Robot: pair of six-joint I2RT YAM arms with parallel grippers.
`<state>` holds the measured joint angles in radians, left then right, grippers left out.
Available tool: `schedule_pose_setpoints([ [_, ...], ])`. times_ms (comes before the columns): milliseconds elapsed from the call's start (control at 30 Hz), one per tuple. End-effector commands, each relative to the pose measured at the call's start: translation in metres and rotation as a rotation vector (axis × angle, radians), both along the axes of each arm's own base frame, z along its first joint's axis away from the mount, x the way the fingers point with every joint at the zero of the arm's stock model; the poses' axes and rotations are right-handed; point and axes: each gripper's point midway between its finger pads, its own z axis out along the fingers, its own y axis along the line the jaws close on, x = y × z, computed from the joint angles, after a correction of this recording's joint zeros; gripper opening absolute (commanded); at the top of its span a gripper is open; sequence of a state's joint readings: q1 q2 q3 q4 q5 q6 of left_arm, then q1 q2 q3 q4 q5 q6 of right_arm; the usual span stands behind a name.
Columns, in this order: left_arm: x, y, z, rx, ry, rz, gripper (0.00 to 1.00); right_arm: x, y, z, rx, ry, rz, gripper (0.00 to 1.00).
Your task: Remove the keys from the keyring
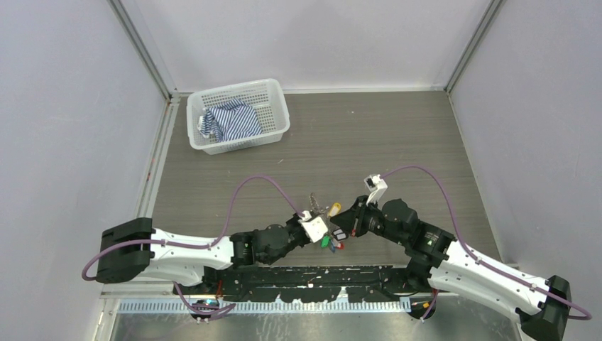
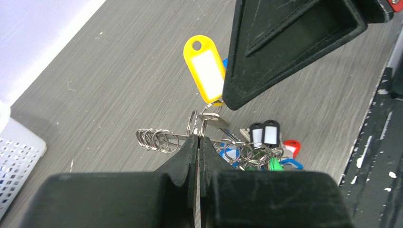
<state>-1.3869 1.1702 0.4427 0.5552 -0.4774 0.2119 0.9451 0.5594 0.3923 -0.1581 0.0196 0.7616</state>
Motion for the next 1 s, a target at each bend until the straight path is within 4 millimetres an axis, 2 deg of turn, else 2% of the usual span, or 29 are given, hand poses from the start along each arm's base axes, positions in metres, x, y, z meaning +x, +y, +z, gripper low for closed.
schedule_pose_setpoints([
  [0,0.012,-0.002,0.035,-0.091,-0.034,0.079,0.00,-0.004,0.015,0.020,0.071,-0.051,0.077,0.01],
  [200,0.014,-0.007,0.036,-0.105,-0.020,0.094,0.00,-0.009,0.026,0.019,0.066,-0.035,0.139,0.01],
  [500,0.016,-0.005,0.044,-0.137,-0.014,0.124,0.00,-0.007,0.023,-0.006,-0.014,0.012,0.115,0.01],
  [667,0.018,-0.004,0.048,-0.147,-0.016,0.144,0.00,-0.008,0.025,-0.011,-0.037,0.024,0.120,0.01],
  [967,0.021,-0.003,0.057,-0.193,-0.016,0.181,0.00,-0.013,0.028,-0.035,-0.167,0.047,0.131,0.01],
])
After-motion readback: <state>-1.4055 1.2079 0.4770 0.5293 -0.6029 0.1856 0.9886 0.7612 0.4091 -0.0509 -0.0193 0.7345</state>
